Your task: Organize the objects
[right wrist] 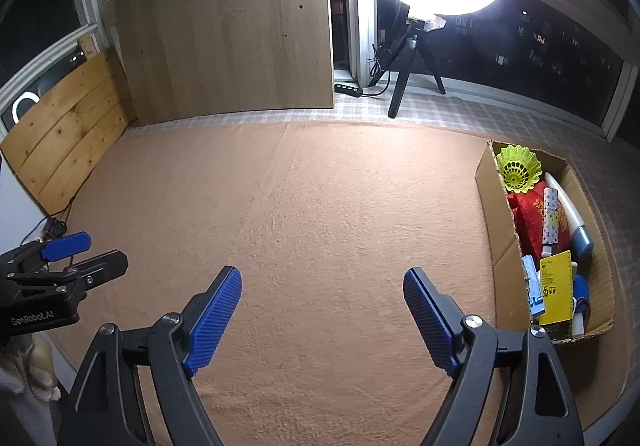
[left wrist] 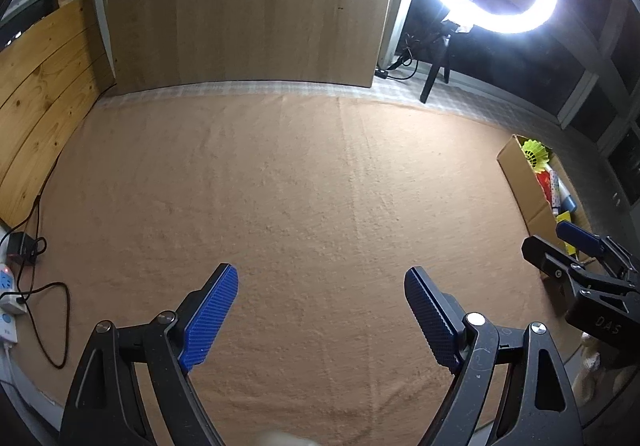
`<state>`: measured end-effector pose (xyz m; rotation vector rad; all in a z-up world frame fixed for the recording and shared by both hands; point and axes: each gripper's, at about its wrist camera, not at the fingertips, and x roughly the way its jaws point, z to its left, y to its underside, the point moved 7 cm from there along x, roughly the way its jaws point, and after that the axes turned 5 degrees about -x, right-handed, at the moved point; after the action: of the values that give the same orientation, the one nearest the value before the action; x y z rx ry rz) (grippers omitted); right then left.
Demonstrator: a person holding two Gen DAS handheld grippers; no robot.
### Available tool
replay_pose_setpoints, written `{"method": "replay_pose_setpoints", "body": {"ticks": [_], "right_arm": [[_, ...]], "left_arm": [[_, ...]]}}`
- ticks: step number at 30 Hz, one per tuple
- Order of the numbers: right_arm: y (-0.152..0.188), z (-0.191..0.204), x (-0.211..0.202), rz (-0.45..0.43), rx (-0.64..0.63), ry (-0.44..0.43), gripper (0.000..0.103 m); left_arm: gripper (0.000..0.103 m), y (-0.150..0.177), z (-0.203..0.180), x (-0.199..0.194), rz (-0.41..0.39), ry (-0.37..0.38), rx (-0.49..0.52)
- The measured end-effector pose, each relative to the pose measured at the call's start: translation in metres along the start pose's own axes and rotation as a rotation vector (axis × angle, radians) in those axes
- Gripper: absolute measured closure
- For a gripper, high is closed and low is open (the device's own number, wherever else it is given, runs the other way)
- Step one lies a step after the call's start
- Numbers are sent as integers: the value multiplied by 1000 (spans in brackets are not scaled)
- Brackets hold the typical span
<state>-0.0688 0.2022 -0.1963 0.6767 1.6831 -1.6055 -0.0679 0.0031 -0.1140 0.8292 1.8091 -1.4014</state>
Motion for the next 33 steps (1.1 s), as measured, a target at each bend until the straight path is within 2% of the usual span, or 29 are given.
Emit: {"method": "replay_pose_setpoints", "body": {"ticks": [9,33], "right_arm": [[1,0,2,7,-7,30,23],[9,-14,4,30,10,60,23]], "left_arm": [[15,0,6,-2,-5,-5,-2],[15,-1,-8,7,7,6,26]]}}
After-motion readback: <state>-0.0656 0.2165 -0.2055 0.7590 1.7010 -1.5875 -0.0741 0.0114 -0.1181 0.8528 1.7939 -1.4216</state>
